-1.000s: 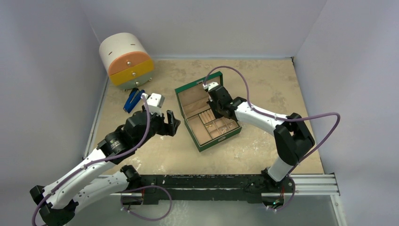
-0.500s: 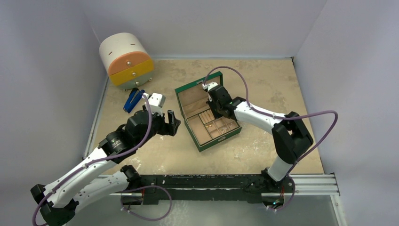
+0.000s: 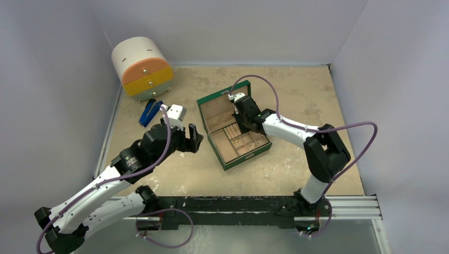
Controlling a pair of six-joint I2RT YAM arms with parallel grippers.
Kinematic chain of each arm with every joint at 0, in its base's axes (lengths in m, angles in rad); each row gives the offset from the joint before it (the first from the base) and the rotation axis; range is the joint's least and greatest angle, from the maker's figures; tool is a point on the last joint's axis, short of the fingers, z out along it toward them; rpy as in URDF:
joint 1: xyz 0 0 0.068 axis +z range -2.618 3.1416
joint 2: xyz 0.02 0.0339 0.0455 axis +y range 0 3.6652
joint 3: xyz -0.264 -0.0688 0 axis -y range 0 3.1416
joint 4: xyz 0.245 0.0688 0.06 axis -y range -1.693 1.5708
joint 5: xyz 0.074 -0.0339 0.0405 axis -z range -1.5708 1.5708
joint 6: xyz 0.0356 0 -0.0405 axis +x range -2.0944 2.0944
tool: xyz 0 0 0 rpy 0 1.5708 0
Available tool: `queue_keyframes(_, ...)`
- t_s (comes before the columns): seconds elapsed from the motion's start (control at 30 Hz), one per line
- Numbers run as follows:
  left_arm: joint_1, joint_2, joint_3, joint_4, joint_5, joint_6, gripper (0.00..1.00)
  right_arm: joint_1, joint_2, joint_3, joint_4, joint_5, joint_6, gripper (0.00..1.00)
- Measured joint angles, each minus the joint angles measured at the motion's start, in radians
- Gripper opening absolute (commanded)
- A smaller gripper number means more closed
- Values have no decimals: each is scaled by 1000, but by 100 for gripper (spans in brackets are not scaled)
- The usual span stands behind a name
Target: Organize the mixed jewelry
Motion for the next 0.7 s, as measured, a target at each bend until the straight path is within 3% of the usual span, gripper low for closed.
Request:
queue_keyframes(0.33,0,0,0,0,0,0,75,0,-14,0,-7,-6,32,32)
queue_keyframes(0.7,0,0,0,-1,0,0,75,0,-241,0,-66,-3,98,40)
